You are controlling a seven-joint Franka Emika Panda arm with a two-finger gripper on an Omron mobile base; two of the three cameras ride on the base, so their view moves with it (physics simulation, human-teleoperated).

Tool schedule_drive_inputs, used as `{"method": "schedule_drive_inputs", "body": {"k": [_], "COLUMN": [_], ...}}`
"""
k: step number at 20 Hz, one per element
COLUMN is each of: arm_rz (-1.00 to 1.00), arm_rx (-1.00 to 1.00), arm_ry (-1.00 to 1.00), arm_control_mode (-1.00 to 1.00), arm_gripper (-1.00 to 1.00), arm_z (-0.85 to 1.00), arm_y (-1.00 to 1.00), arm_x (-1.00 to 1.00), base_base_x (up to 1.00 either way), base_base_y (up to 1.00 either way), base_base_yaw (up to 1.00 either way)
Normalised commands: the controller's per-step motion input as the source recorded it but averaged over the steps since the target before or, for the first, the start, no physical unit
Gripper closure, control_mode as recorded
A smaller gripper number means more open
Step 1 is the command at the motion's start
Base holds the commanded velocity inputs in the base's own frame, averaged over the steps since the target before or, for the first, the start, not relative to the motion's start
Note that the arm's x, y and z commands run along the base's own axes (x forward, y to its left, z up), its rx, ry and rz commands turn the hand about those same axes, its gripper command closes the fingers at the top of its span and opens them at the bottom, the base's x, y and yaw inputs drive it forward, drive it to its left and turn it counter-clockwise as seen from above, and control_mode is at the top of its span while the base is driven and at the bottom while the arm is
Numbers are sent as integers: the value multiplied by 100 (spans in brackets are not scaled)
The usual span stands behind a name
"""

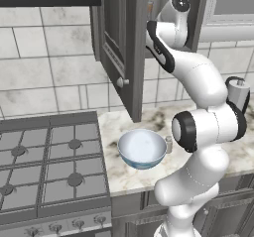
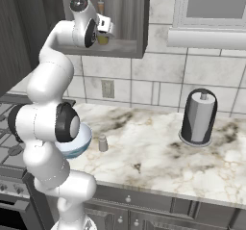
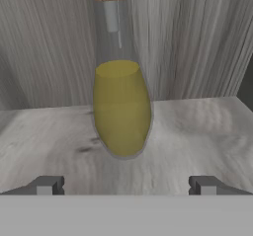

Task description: Retrieve the bottle and the shaker from the cabinet and place them next to the mixing bowl on the counter. Then add garlic from the fridge to the mixing bowl.

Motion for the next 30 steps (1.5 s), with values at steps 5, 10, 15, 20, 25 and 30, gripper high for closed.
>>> {"method": "schedule_drive_inputs", "body": {"k": [5,10,15,20,25,30], "arm_rz": [0,0,0,0,0,0], "arm_rx": [-1,-2,-1,0,0,0], "arm_ry": [0,0,0,0,0,0], "arm_control_mode": [-100,-100,-100,-100,-100,-100], "arm_gripper": [-100,-100,-100,-100,-100,-100], "arm_z": [-1,-8,-17,-1,0,0], "arm_y": [2,0,0,0,0,0], "arm_x": [10,12,11,15,18,14], "base_base_x": [0,0,0,0,0,0], "base_base_y": [0,0,0,0,0,0], "base_base_yaw": [0,0,0,0,0,0]}}
